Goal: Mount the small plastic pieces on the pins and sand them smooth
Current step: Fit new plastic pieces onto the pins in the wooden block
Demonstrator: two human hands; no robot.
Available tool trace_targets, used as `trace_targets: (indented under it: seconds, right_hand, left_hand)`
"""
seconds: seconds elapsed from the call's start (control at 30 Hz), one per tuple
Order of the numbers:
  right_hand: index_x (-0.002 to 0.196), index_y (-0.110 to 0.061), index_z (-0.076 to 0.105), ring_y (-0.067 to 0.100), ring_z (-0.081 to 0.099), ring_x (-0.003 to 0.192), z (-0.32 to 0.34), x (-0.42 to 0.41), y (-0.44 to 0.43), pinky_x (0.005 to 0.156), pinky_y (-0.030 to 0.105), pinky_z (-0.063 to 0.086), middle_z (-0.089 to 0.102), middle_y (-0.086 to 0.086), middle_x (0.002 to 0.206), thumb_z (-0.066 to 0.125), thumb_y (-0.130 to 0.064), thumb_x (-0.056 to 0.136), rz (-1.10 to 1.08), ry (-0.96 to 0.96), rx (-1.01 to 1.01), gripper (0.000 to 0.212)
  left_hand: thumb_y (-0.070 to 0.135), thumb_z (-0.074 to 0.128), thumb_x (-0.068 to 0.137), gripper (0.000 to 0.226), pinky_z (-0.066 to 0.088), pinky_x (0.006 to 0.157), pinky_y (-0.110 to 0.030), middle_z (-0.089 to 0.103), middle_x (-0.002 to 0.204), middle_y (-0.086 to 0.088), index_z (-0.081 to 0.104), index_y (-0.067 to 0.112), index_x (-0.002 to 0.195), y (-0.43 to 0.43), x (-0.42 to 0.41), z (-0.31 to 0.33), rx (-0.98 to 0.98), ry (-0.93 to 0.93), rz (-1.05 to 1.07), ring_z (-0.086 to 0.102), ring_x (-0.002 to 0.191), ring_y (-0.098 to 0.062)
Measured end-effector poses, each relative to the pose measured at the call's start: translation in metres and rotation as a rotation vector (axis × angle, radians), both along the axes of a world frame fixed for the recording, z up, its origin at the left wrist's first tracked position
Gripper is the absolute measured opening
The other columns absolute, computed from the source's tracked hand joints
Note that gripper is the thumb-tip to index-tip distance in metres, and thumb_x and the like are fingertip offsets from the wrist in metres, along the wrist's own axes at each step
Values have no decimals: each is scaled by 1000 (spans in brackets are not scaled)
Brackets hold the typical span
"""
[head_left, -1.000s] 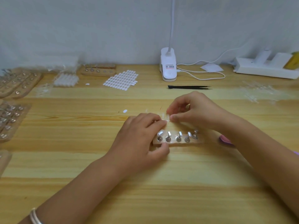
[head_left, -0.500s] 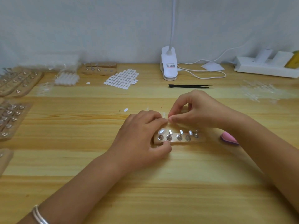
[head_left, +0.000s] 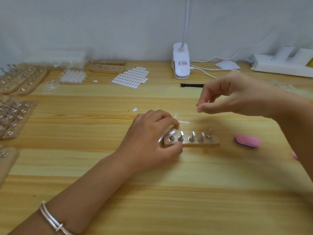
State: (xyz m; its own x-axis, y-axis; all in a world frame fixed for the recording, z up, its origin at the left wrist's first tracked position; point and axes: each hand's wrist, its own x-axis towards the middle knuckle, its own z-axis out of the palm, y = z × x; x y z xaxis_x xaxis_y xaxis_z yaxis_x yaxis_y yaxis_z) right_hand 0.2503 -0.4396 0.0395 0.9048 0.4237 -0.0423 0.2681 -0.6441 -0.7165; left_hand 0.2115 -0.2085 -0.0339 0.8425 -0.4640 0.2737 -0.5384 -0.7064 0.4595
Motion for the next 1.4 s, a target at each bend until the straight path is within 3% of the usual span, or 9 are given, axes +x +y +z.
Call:
trace_targets:
  seconds: [0.07,0.27,0.37,0.5,0.73,1.0,1.13,1.27,1.4]
  right_hand:
    - [74,-20,74,37,66,83,8,-10,8,82,55,53,75,3,78,79,-19,76,62,13,35,6]
    - [67,-21,72,28,69,72,6,-18,27,76,56,57,71,0,67,77,-12,72,119,29,-130,11]
    - [65,-26,70,16,71,75,4,-22,32,74,44,59,70,-9,67,78,-20,69,141,-58,-227,11]
    - [64,-34,66,0,65,83,2,-25,36,70,21,50,68,-23,75,81,-19,68,154,-165,-273,22]
    - [70,-26,69,11,70,72,5,-25,36,72,41,57,69,-14,66,72,-21,73,160,-170,-138,7]
    - [81,-17,71,9,71,73,2,-18,34,74,23,58,75,0,77,75,-34,77,128,-77,134,18]
    - [88,-11,73,14,69,80,-4,-12,29,78,32,54,76,5,84,68,-34,79,149,22,139,25]
    - [89,-21,71,12,69,88,-6,-13,32,84,24,52,73,-7,86,61,-43,83,176,-37,46,25]
    - [89,-36,69,8,60,100,-3,-13,25,93,25,44,64,-14,98,59,-56,78,229,-71,-85,25]
  left_hand:
    - [42,69,76,40,29,99,-26,59,115,15,67,27,114,0,0,0,-24,-31,-8,52,111,-6]
    - [40,71,80,27,19,96,-18,63,115,7,72,22,100,-4,-3,-1,-13,-158,-32,53,107,-13]
    - [34,78,78,18,16,98,-13,63,110,10,72,23,90,-6,-1,1,-131,-87,-26,54,105,-9]
    - [34,86,69,35,26,99,-27,59,115,11,71,24,98,-7,-1,4,-238,-13,-15,53,111,-10]
    - [22,76,77,10,40,97,-45,65,98,7,75,16,85,-12,-4,9,-470,-11,31,60,100,-10]
    - [9,77,78,7,46,84,-18,68,86,4,73,15,77,-7,-3,10,-711,112,65,65,89,-8]
    - [9,77,78,10,43,84,-15,68,85,6,71,18,77,-8,-3,10,-691,114,60,64,88,-5]
    - [15,77,76,8,42,87,-15,68,88,6,71,18,80,-8,-4,11,-674,120,56,64,91,-5]
    - [35,77,65,25,36,101,-32,63,98,12,69,26,86,-10,-5,7,-411,77,95,56,102,-6]
